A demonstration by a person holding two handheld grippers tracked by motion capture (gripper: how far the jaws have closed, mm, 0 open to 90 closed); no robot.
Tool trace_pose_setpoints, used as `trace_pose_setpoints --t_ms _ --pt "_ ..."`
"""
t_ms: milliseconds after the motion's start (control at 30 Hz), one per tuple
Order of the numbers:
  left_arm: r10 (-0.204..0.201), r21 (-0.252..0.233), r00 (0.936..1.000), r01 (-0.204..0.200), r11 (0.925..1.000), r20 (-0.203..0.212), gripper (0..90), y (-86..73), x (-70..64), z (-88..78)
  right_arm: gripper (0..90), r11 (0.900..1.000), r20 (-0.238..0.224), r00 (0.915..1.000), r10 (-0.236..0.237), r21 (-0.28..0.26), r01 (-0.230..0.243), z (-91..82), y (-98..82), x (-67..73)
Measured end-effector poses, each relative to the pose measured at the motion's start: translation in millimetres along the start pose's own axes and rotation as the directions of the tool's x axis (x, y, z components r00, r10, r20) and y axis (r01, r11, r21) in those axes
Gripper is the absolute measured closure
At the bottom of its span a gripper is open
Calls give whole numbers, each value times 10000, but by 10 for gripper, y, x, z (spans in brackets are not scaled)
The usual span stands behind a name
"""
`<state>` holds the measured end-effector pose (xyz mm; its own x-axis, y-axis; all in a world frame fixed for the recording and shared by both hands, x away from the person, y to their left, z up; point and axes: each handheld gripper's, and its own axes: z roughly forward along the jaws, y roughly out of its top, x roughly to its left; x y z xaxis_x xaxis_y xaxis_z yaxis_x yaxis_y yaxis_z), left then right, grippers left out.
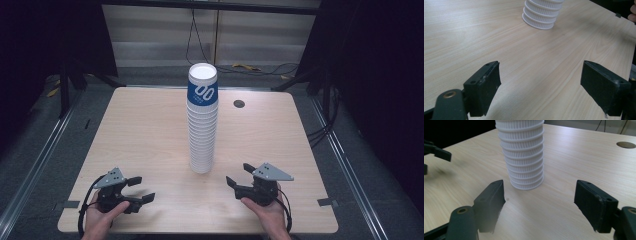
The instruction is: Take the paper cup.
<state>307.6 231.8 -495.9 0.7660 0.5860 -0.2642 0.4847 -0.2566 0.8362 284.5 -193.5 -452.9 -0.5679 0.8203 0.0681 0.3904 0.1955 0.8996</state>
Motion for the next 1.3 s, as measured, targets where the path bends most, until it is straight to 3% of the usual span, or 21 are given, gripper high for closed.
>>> trace_pose_setpoints --t_ms 167,300,633,900,1300 --pt "-75 -223 10000 76 9997 20 160 0 -34 -58 249 9999 -229 9997 -133 20 133 -54 72 45" --pt "303 -232 9995 -302 9993 73 160 20 -72 -89 249 9999 -345 9993 -151 -2 151 -83 91 54" --pt "287 -248 9996 -286 9993 39 162 15 -84 -75 243 9998 -747 9972 -102 161 115 -101 209 86" --pt "441 -275 9990 -439 9987 89 160 36 -99 -84 245 9993 -1196 9923 -325 -214 302 -133 383 107" --pt "517 -144 9986 -516 9986 78 159 38 -102 -50 221 9983 -1249 9907 -542 -257 514 -129 626 90"
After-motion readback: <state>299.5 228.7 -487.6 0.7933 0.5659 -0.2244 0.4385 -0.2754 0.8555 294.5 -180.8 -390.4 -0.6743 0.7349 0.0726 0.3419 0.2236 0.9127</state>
